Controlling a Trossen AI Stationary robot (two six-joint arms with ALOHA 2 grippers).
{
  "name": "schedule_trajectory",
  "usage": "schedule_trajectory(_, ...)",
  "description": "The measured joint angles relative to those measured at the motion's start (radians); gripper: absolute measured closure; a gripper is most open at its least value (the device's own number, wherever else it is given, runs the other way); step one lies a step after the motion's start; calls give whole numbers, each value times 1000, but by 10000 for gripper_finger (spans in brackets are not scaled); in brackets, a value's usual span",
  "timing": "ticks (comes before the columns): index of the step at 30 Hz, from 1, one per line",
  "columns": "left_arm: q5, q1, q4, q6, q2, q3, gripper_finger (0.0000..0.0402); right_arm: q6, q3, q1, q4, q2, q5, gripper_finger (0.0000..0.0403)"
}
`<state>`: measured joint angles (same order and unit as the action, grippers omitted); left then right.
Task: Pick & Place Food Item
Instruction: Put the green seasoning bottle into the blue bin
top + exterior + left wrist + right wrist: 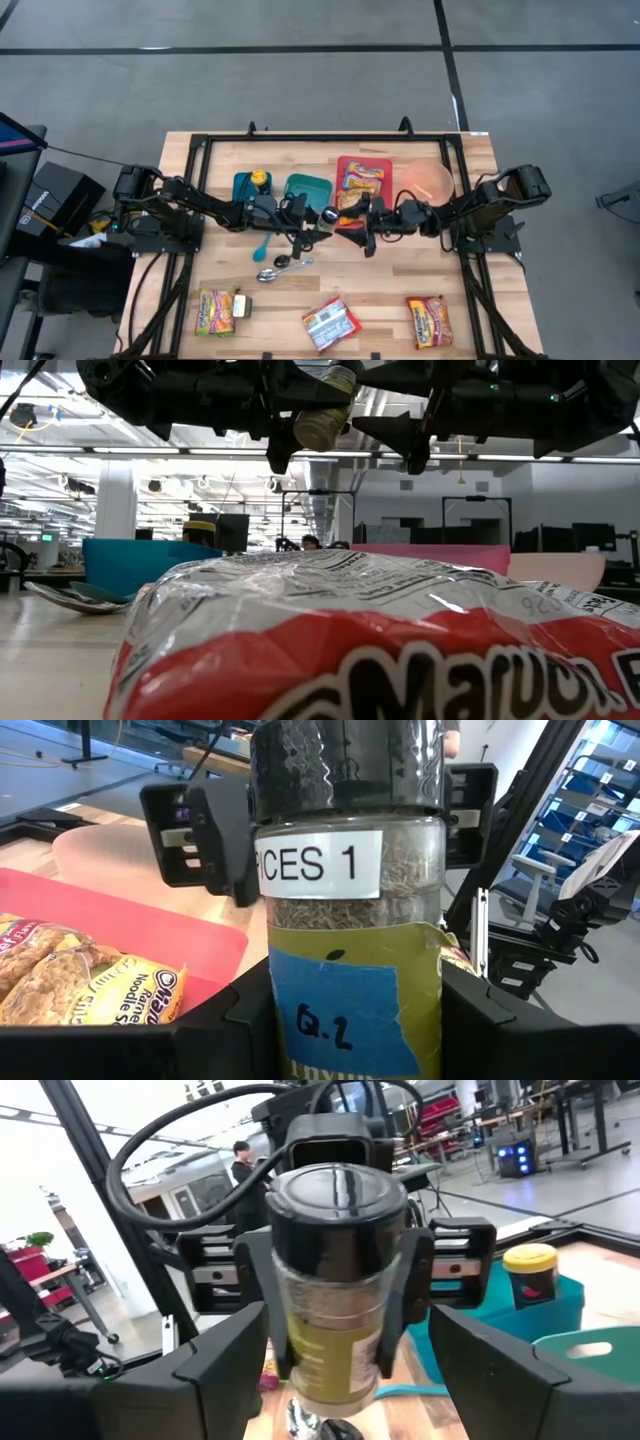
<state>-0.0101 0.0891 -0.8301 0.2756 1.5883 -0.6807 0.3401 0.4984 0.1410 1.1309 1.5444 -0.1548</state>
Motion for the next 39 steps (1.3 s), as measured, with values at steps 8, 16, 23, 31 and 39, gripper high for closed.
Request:
schedule_trajectory(8,0,0,0,0,0,0,234,25,0,1,-10,0,0,131)
schedule_trajectory(16,0,0,0,0,0,0,234,27,0,0,-24,0,0,95)
schedule_trajectory(23,0,0,0,0,0,0,234,27,0,1,-24,0,0,54)
schedule_trajectory(31,0,0,0,7,1,0,234,10,0,1,-23,0,0,56)
schedule_trajectory(39,0,0,-6,21,2,0,234,0,20,1,-41,0,-3,61)
